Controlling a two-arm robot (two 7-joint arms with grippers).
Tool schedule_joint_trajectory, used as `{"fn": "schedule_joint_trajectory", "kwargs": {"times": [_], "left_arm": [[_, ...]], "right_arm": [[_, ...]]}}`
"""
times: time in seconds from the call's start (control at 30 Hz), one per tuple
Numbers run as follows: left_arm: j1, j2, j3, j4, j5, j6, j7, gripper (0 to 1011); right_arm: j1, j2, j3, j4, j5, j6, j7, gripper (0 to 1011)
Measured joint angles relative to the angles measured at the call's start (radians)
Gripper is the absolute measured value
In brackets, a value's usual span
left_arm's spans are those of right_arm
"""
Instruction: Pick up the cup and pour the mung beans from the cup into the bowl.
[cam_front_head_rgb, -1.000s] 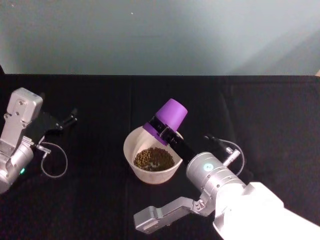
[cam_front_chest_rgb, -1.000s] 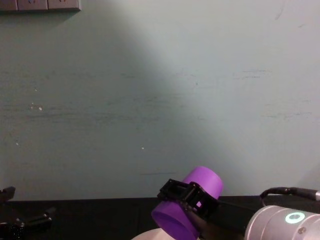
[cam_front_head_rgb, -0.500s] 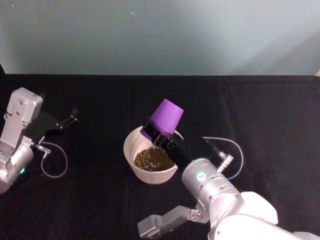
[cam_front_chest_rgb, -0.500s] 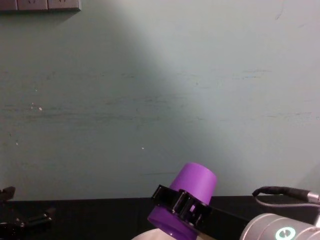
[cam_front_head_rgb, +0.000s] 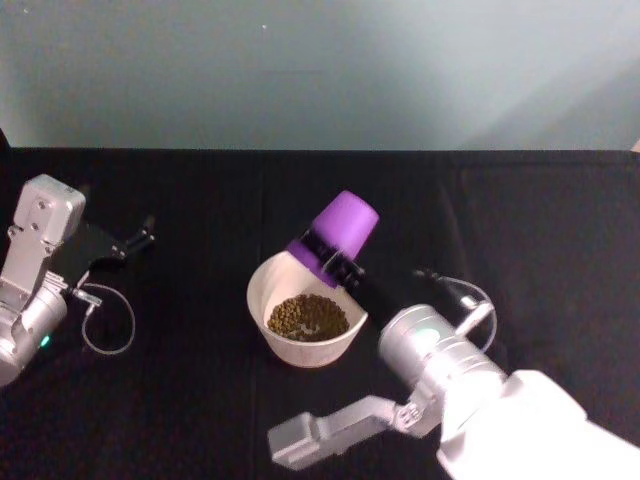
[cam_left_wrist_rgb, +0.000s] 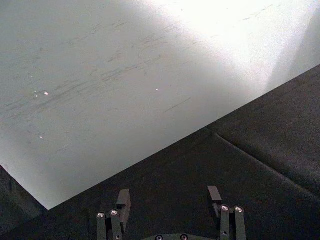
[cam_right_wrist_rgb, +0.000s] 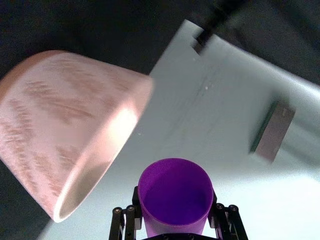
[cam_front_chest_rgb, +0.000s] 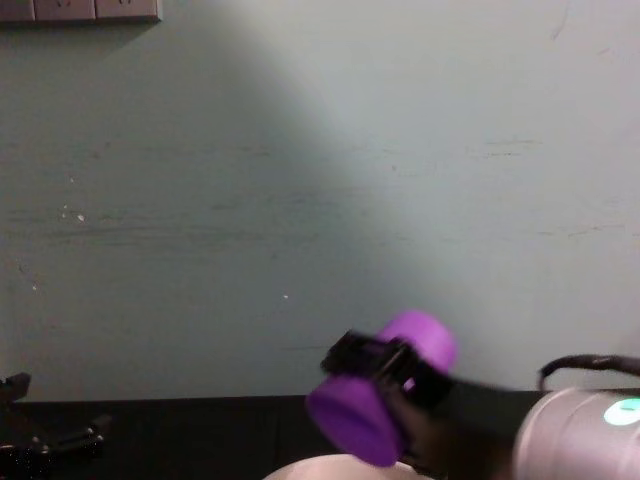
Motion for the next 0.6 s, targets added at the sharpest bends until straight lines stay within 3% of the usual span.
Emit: {"fn": "schedule_joint_trajectory", "kwargs": {"times": [0.03,0.1,0.17,0.2,0.23,0.33,0.43,0.6], "left_arm": [[0.000,0.000,0.000,0.000,0.000,0.000,0.000,1000],[0.000,0.000,0.000,0.000,0.000,0.000,0.000,1000],[0.000,0.000,0.000,0.000,0.000,0.000,0.000,1000],[0.000,0.000,0.000,0.000,0.000,0.000,0.000,1000],[0.000,0.000,0.000,0.000,0.000,0.000,0.000,1000],[0.000,0.000,0.000,0.000,0.000,0.000,0.000,1000],[0.000,0.000,0.000,0.000,0.000,0.000,0.000,1000],[0.000,0.000,0.000,0.000,0.000,0.000,0.000,1000]], "right_arm": [[-0.024,0.000,0.045,-0.011,0.075,-0.008,-0.029,726],[-0.042,0.002,0.080,-0.018,0.150,-0.012,-0.055,726],[-0.077,0.000,0.147,-0.023,0.289,-0.021,-0.106,726],[-0.077,0.000,0.147,-0.023,0.289,-0.021,-0.106,726],[-0.096,-0.004,0.182,-0.023,0.357,-0.031,-0.130,726],[-0.120,-0.012,0.232,-0.017,0.446,-0.048,-0.159,726],[-0.155,-0.027,0.306,-0.008,0.580,-0.085,-0.189,726],[-0.192,-0.048,0.387,0.008,0.730,-0.134,-0.212,726]]}}
